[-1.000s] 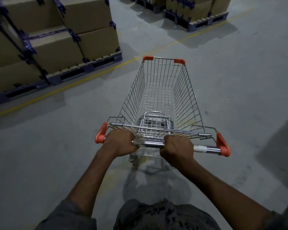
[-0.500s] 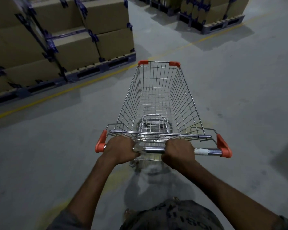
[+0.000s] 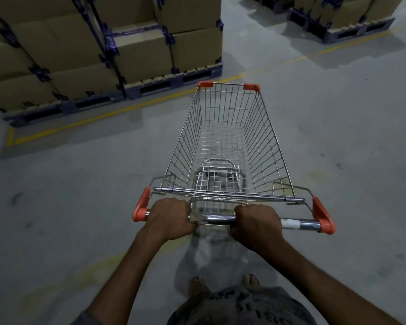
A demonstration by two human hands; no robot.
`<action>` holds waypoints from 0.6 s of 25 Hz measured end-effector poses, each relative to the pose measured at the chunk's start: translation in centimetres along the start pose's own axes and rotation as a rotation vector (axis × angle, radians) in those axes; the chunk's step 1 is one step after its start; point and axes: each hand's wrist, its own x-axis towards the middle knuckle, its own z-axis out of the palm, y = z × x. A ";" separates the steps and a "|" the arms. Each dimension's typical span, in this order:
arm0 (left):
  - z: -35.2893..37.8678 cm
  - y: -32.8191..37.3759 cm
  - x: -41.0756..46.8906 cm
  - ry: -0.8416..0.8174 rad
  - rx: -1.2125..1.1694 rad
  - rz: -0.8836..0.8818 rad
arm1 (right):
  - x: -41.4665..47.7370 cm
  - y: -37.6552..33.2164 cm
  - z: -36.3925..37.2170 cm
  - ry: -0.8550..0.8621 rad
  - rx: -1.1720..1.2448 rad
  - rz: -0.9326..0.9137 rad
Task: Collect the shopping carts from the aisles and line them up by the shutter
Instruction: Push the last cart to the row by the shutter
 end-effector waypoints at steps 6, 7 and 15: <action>1.2 -1.0 -3.2 0.017 -0.049 -0.125 | 0.8 -1.6 -0.2 0.029 0.013 -0.152; 1.3 -1.1 -3.8 0.021 -0.067 -0.146 | 0.9 -1.8 -0.3 0.030 0.033 -0.176; 2.5 -1.6 -8.2 0.058 -0.163 -0.328 | 1.6 -4.3 -0.6 -0.128 0.097 -0.293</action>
